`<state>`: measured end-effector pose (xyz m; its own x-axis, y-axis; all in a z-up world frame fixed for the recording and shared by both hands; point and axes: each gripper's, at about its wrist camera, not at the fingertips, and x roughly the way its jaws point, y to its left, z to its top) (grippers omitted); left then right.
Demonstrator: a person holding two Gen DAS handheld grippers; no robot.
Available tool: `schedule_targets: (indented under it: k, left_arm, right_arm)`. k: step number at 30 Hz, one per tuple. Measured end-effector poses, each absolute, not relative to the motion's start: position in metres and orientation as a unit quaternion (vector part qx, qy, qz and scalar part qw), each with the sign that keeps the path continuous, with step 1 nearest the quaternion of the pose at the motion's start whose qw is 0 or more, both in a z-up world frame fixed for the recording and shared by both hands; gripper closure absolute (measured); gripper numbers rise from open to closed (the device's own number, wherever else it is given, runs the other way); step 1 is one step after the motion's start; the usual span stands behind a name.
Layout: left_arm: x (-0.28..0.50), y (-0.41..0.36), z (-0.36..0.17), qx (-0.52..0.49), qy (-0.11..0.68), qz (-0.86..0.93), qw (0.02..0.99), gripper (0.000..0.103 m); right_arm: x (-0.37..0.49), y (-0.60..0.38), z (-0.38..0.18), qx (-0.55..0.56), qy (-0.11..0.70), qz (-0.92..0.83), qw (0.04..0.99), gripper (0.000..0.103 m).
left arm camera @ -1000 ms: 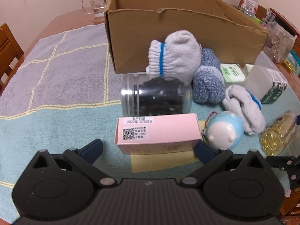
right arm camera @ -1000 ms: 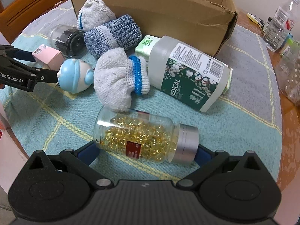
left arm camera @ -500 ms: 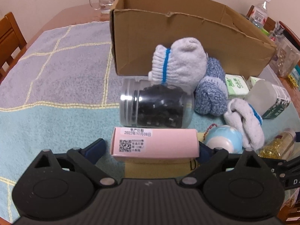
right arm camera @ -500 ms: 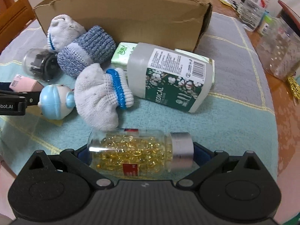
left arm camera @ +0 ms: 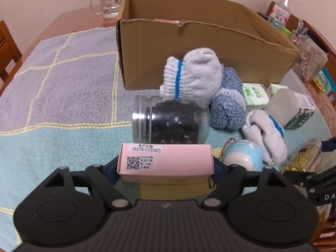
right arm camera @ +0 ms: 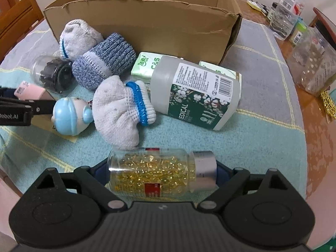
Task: Organize objects
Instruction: 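Carry the pink box and capsule bottle into the cardboard box and open both tools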
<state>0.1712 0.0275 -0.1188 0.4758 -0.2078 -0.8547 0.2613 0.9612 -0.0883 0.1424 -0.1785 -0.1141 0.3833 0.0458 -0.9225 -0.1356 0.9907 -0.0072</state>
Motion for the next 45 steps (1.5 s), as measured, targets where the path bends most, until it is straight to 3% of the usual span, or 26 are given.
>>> schedule_targets:
  k: [12, 24, 34, 38, 41, 45]
  left_arm:
    - [0.175, 0.027, -0.062, 0.057, 0.495, -0.171, 0.850, 0.021]
    - [0.241, 0.009, 0.021, 0.050, 0.399, -0.181, 0.897, 0.021]
    - [0.310, -0.018, -0.008, 0.052, 0.422, -0.154, 0.892, 0.021]
    - [0.314, -0.018, -0.019, 0.042, 0.436, -0.152, 0.886, 0.010]
    - [0.314, -0.018, -0.020, 0.051, 0.429, -0.153, 0.889, 0.010]
    - [0.308, -0.019, -0.014, 0.058, 0.419, -0.160, 0.892, 0.010]
  right_arm:
    - [0.139, -0.177, -0.068, -0.058, 0.545, 0.109, 0.829, 0.007]
    - [0.198, -0.192, 0.015, -0.050, 0.464, 0.145, 0.872, 0.007]
    - [0.287, -0.200, 0.010, -0.055, 0.455, 0.142, 0.877, 0.007]
    - [0.299, -0.200, -0.008, -0.053, 0.468, 0.146, 0.870, 0.006]
    - [0.299, -0.202, -0.013, -0.038, 0.466, 0.153, 0.871, 0.000]
    - [0.297, -0.205, -0.010, -0.027, 0.458, 0.150, 0.876, 0.000]
